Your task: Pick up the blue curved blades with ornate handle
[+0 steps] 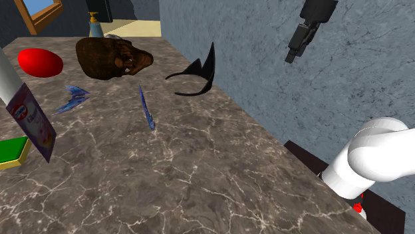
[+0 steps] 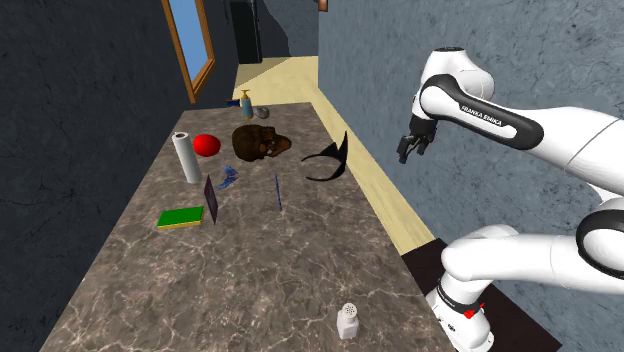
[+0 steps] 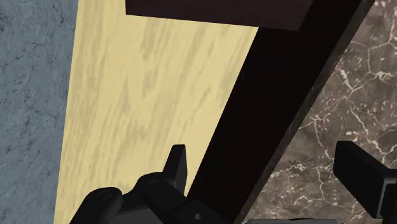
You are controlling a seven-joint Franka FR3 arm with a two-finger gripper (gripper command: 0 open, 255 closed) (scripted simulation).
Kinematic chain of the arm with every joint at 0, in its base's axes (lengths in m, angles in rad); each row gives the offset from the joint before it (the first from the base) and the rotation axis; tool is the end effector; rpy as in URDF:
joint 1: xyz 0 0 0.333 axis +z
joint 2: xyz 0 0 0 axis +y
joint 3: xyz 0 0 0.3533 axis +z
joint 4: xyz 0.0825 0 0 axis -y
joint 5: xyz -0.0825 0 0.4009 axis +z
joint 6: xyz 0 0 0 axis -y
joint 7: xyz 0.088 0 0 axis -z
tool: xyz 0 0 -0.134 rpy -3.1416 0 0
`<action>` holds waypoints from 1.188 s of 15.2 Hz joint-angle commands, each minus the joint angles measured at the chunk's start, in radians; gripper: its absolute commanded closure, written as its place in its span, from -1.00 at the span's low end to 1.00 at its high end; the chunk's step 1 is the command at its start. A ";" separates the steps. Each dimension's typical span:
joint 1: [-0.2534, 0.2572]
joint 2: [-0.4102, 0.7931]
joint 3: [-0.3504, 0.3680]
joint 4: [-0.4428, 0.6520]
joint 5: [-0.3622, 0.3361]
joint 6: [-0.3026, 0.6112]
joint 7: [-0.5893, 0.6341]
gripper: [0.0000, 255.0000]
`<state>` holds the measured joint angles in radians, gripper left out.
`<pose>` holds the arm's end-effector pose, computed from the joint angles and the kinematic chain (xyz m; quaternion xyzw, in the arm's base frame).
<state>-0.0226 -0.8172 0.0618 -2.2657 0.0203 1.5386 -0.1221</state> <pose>0.2863 0.0222 0.6395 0.9963 0.0726 0.0438 0.0146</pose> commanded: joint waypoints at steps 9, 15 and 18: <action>0.015 0.085 0.193 0.001 0.111 0.098 0.252 -1.00; 0.008 0.208 0.341 0.061 0.157 0.180 0.442 -1.00; -0.005 0.288 0.417 0.109 0.161 0.220 0.539 -1.00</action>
<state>-0.0227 -0.5587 0.4511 -2.1702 0.1796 1.7393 0.3805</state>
